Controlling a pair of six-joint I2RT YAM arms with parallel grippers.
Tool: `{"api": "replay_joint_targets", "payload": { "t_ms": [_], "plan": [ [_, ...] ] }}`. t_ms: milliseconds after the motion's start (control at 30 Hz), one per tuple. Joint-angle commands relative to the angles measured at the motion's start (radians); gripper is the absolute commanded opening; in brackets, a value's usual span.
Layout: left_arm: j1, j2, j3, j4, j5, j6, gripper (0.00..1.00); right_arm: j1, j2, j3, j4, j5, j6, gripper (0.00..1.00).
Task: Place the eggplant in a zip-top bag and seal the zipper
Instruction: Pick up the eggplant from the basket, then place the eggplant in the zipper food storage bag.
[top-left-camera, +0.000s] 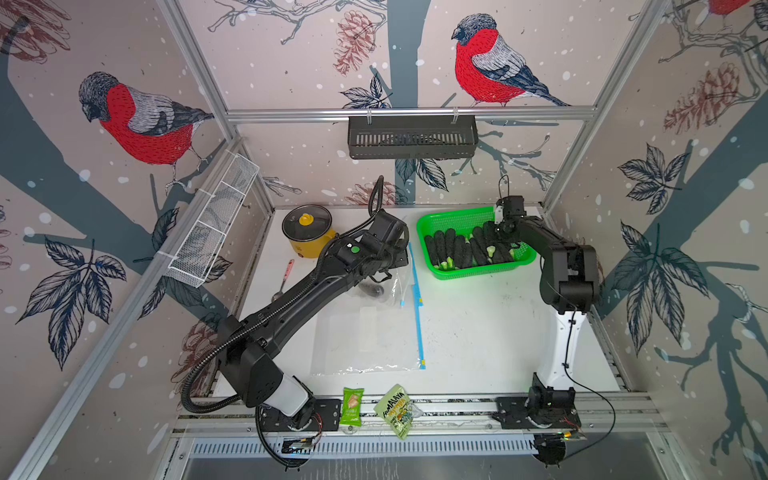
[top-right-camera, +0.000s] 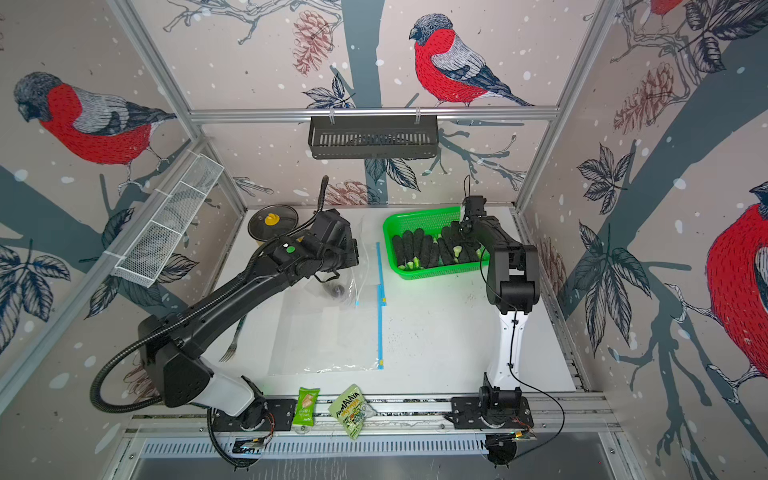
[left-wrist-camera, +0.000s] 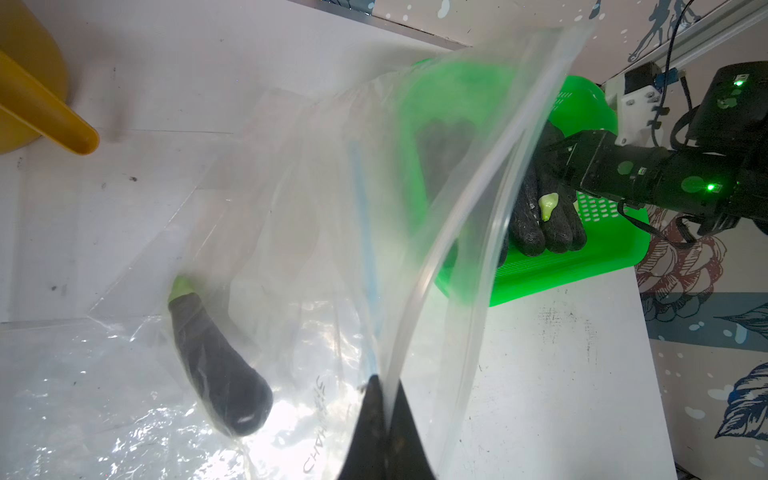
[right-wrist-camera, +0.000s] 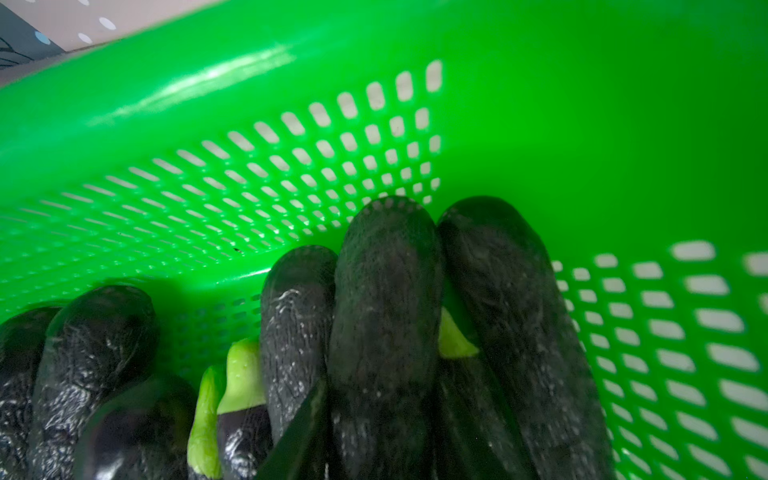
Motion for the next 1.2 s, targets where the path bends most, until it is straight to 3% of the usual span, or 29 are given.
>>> {"api": "replay_joint_targets", "payload": {
  "t_ms": [0,233,500,733,833,967,1167],
  "plan": [
    [0.002,0.0,-0.004,0.043,0.013,-0.011,0.0,0.002,0.005,0.011,0.009,0.015,0.002,0.37],
    [0.002,-0.001,-0.015,0.06,0.02,-0.022,0.0,0.013,-0.121,-0.058,0.061,0.009,0.005,0.29],
    [0.008,0.001,-0.015,0.108,0.063,-0.044,0.0,0.073,-0.414,-0.239,0.178,-0.058,0.028,0.28],
    [0.016,0.003,-0.003,0.146,0.079,-0.056,0.0,0.252,-0.748,-0.515,0.453,-0.144,0.16,0.27],
    [0.02,0.009,0.01,0.143,0.084,-0.056,0.0,0.37,-0.849,-0.587,0.581,-0.116,0.192,0.26],
    [0.024,0.008,0.02,0.146,0.083,-0.059,0.0,0.501,-0.916,-0.66,0.719,-0.043,0.224,0.26],
    [0.025,-0.003,0.03,0.156,0.081,-0.075,0.0,0.618,-0.932,-0.738,0.878,0.032,0.236,0.25]
  ]
}}
